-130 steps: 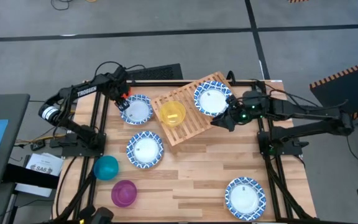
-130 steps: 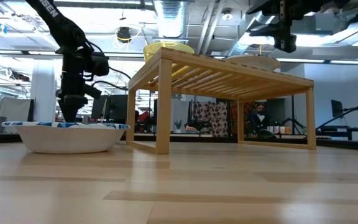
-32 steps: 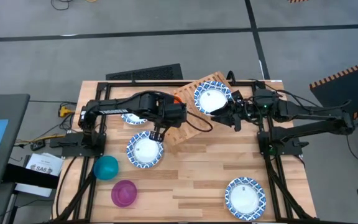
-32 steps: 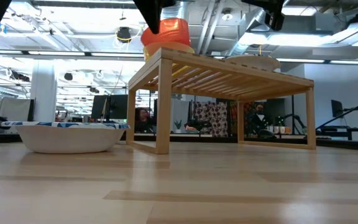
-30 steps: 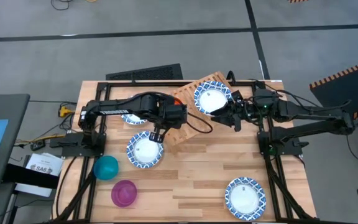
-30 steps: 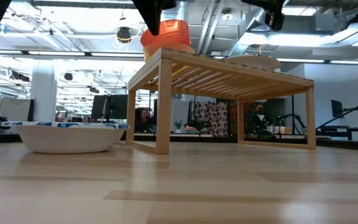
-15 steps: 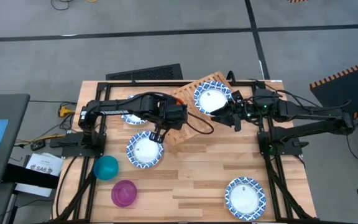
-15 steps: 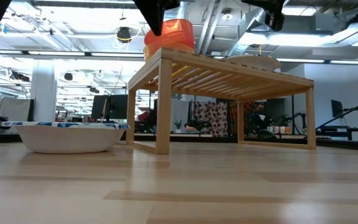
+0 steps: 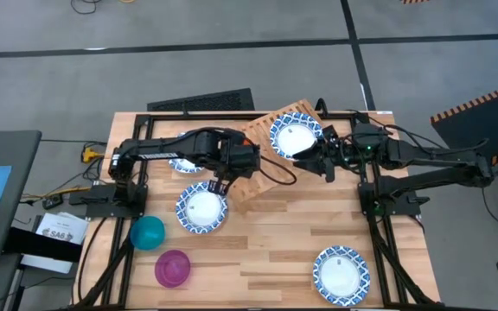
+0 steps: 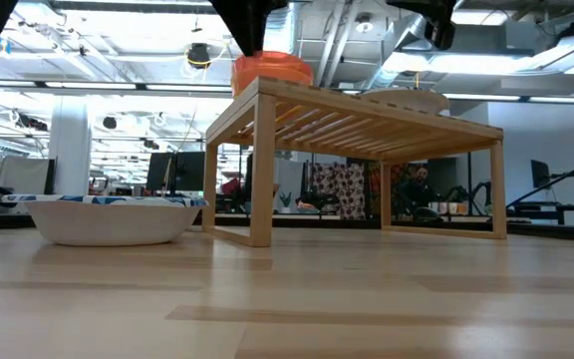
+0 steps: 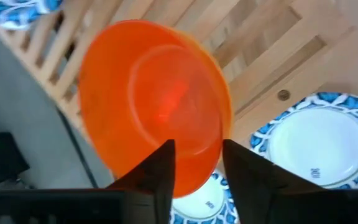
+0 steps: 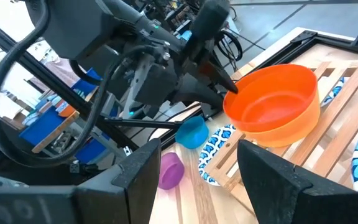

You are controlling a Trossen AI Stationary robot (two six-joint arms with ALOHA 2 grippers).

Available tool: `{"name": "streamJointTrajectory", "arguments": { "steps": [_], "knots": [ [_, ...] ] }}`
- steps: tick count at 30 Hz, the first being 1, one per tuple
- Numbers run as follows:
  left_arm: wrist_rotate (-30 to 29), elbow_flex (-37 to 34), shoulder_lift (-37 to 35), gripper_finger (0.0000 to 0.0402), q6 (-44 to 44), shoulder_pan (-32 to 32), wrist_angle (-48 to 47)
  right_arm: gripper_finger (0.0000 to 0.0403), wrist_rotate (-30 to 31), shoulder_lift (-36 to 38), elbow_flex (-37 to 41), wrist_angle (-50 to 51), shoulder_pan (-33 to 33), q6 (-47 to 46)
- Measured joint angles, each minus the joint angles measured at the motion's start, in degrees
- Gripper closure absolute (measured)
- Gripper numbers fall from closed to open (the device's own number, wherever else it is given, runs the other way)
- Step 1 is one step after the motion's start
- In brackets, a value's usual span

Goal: Place and stack bowls onto a shelf
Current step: Stack the orange bowl on top of the yellow bowl on the shelf, then stack the blue bowl on top of the orange bowl on the shelf

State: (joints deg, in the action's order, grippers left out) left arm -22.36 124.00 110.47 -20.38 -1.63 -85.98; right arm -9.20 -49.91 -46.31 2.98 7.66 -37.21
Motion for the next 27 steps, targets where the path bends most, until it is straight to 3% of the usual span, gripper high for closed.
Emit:
{"name": "streamJointTrajectory", "arguments": {
  "steps": [5, 10, 15, 20, 27],
  "knots": [
    [-0.1, 5.5, -0.4, 0.0245, 3.7, 0.3, -2.0, 0.0163, 1.7, 0.0, 0.0, 0.0, 0.0, 0.2],
    [9.1, 10.8, -2.3, 0.0239, 11.1, 2.6, -0.9, 0.0163, 2.0, 0.0, 0.0, 0.0, 0.0, 0.2],
    [16.3, 8.1, -7.1, 0.0239, 16.5, 5.0, 5.8, 0.0163, 2.0, 0.0, 0.0, 0.0, 0.0, 0.2],
    [17.6, -6.5, -17.7, 0.0239, 18.7, 5.3, 22.6, 0.0163, 2.0, 0.0, 0.0, 0.0, -0.2, 0.2],
    [17.6, -45.6, -40.7, 0.0239, 31.0, 3.1, 60.6, 0.0163, 1.9, 0.0, 0.0, -0.2, -0.2, 0.2]
  ]
}}
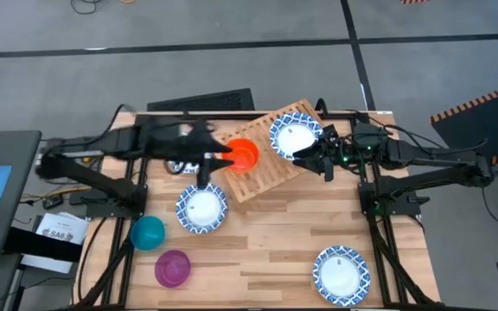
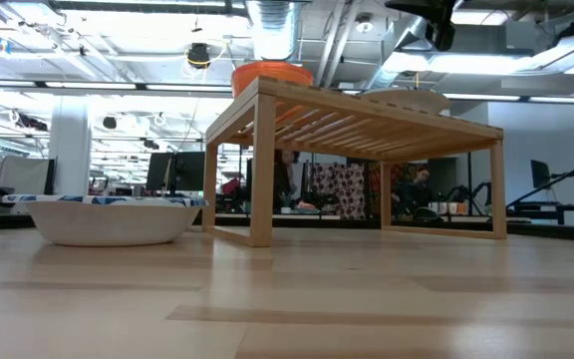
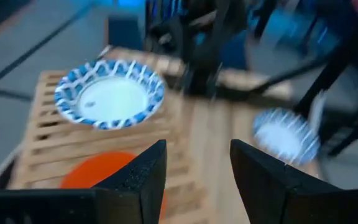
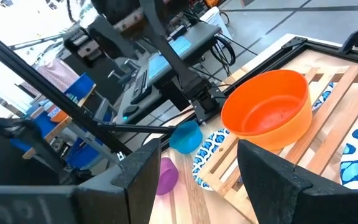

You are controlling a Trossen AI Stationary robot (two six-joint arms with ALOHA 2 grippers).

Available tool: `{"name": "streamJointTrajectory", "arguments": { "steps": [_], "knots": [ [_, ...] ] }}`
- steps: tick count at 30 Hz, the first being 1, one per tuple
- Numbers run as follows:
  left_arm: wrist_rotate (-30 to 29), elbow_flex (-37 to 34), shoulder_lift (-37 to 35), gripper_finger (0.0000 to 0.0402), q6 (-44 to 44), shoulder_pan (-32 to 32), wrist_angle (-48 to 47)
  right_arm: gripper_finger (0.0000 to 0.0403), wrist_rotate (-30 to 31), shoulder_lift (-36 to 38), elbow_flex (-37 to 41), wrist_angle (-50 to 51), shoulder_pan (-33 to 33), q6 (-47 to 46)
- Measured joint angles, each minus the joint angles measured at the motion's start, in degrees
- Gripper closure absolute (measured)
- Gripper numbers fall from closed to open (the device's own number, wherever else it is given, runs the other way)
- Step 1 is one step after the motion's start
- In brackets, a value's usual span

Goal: Place and stack bowls onto a shelf
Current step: Stack the blue bowl on top of the orange bowl on the shelf

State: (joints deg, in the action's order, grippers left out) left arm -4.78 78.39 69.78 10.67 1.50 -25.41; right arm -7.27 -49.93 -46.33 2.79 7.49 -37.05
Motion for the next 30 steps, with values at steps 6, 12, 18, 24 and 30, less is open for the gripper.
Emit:
{"name": "streamJointTrajectory", "arguments": {
  "steps": [6, 12, 18, 24, 30],
  "knots": [
    [-2.8, -23.5, -14.3, 0.0239, 5.8, -3.5, 28.7, 0.0163, 0.0, 0.0, 0.0, -1.3, 0.0, 0.0],
    [-6.4, -30.9, -20.9, 0.0239, 6.5, -4.6, 33.5, 0.0163, 0.0, 0.0, 0.0, -2.1, 0.0, 0.0],
    [-6.6, -31.0, -21.5, 0.0239, 4.4, -4.6, 33.5, 0.0163, 0.0, 0.0, 0.0, -2.1, 0.0, 0.0],
    [-6.1, -30.6, -21.3, 0.0239, 3.3, -4.6, 32.6, 0.0163, 0.0, 0.0, 0.0, -2.1, 0.0, 0.0],
    [-4.9, -26.6, -21.3, 0.0239, -1.4, -4.6, 22.7, 0.0163, 0.1, 0.0, 0.0, -2.2, 0.0, -1.0]
  ]
}}
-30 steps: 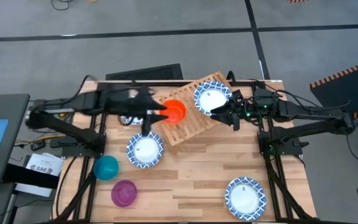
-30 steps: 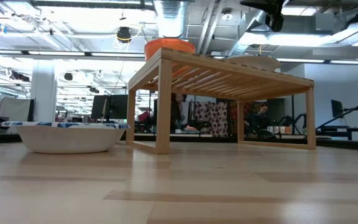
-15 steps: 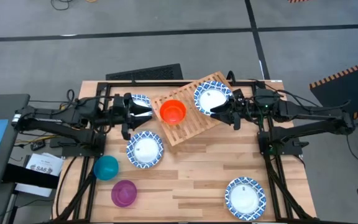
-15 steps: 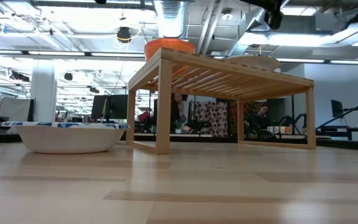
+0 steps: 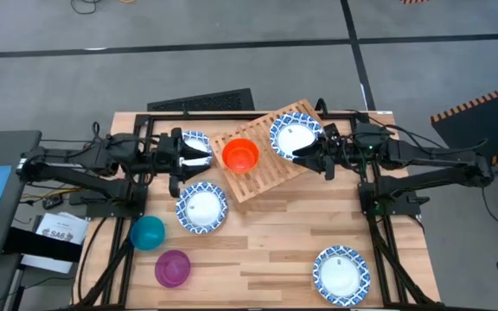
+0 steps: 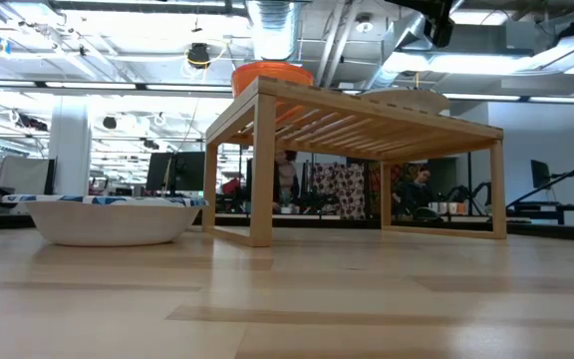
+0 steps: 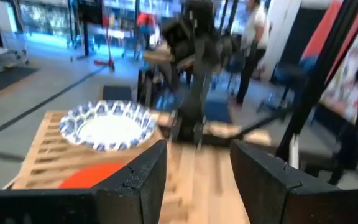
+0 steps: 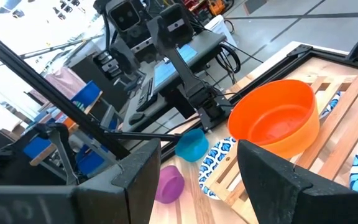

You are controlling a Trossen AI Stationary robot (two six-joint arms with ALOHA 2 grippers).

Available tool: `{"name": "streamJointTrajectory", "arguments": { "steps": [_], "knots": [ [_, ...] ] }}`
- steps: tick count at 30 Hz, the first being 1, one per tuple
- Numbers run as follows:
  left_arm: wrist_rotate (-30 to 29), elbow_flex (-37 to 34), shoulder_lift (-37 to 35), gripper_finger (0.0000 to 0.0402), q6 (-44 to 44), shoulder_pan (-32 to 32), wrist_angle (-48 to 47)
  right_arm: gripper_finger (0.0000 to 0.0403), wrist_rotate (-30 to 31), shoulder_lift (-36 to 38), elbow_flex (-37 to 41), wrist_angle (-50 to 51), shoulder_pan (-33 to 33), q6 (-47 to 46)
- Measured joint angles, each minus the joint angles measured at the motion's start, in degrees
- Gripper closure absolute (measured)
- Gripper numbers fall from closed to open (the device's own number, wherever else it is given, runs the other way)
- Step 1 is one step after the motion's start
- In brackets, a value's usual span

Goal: Place and stack bowls onto a shelf
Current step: Stack the blue bowl on top of the orange bowl on the shelf

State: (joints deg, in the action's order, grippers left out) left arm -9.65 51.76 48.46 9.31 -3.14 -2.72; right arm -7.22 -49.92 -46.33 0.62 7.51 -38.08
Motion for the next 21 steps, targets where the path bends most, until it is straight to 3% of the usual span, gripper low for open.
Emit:
{"name": "streamJointTrajectory", "arguments": {
  "steps": [5, 10, 14, 17, 21],
  "knots": [
    [2.6, 5.9, 0.0, 0.0239, -2.6, 0.0, -16.9, 0.0163, 0.0, 0.0, 0.0, -1.7, 0.0, -0.5],
    [8.8, 11.7, 0.5, 0.0239, 6.7, -1.4, -40.6, 0.0163, 0.2, 0.0, 0.0, -4.4, 0.0, -0.5],
    [12.6, 11.6, 1.6, 0.0239, 14.4, -6.6, -57.3, 0.0163, 2.5, 0.0, 0.0, -4.3, 0.0, -0.5],
    [14.9, 9.2, 3.7, 0.0239, 18.2, -13.2, -62.9, 0.0163, 2.9, -0.5, 0.0, -4.4, 0.0, -0.5],
    [18.3, 4.1, 7.3, 0.0239, 17.3, -22.9, -63.2, 0.0163, 2.9, -1.6, 0.0, -4.5, 0.0, -0.5]
  ]
}}
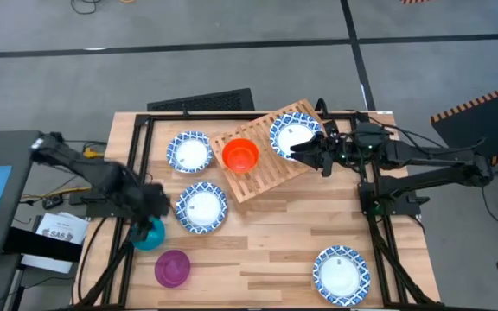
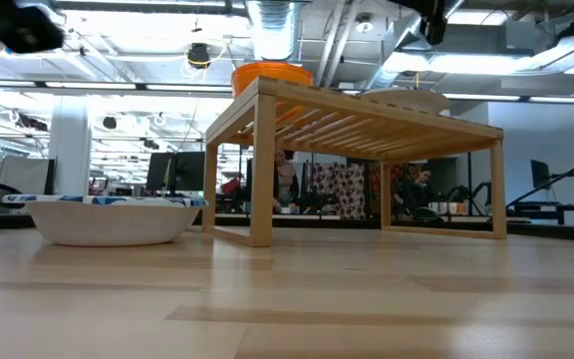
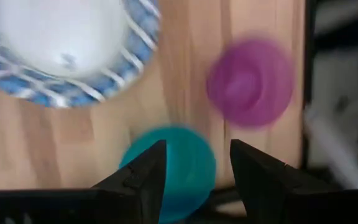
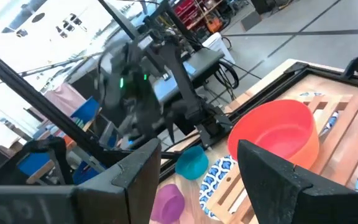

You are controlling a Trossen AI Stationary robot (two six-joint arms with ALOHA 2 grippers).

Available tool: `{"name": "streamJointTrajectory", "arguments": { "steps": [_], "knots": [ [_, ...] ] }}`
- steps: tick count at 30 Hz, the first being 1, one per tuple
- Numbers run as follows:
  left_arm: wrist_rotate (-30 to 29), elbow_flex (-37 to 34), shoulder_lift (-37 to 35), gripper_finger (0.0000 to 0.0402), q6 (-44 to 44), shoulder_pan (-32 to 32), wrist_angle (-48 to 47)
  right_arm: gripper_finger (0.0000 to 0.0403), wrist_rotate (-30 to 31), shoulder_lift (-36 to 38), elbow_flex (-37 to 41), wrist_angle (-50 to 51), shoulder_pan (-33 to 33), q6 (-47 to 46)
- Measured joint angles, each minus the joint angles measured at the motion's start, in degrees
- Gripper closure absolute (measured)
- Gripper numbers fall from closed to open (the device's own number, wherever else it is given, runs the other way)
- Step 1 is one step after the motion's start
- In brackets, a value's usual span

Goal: Place and stack bowls onto a shelf
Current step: Stack the blue bowl on top of the orange bowl on the shelf

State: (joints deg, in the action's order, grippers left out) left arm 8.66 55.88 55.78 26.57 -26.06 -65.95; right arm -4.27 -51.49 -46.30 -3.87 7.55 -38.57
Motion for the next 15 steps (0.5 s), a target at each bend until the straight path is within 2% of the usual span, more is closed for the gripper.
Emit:
{"name": "streamJointTrajectory", "arguments": {
  "steps": [2, 5, 10, 12, 15],
  "knots": [
    [-1.6, -2.1, 2.7, 0.0239, -1.6, -3.9, -0.2, 0.0163, 0.0, -0.9, 0.0, 0.0, 0.0, 0.0],
    [-7.8, -4.4, 6.9, 0.0239, -4.0, -8.0, 0.5, 0.0163, 0.0, -2.4, 0.0, 0.1, 0.0, 0.0],
    [-15.9, -5.8, 13.6, 0.0239, -9.9, -11.2, 4.9, 0.0163, -0.1, -5.1, 0.0, 0.1, 0.0, -1.1],
    [-17.4, -5.8, 16.1, 0.0239, -11.7, -11.6, 5.3, 0.0163, -0.3, -5.9, 0.0, 0.2, 0.0, -1.1],
    [-16.2, -5.8, 19.2, 0.0239, -12.4, -12.0, 5.0, 0.0163, -0.5, -6.1, 0.0, 0.2, 0.0, -1.9]
  ]
}}
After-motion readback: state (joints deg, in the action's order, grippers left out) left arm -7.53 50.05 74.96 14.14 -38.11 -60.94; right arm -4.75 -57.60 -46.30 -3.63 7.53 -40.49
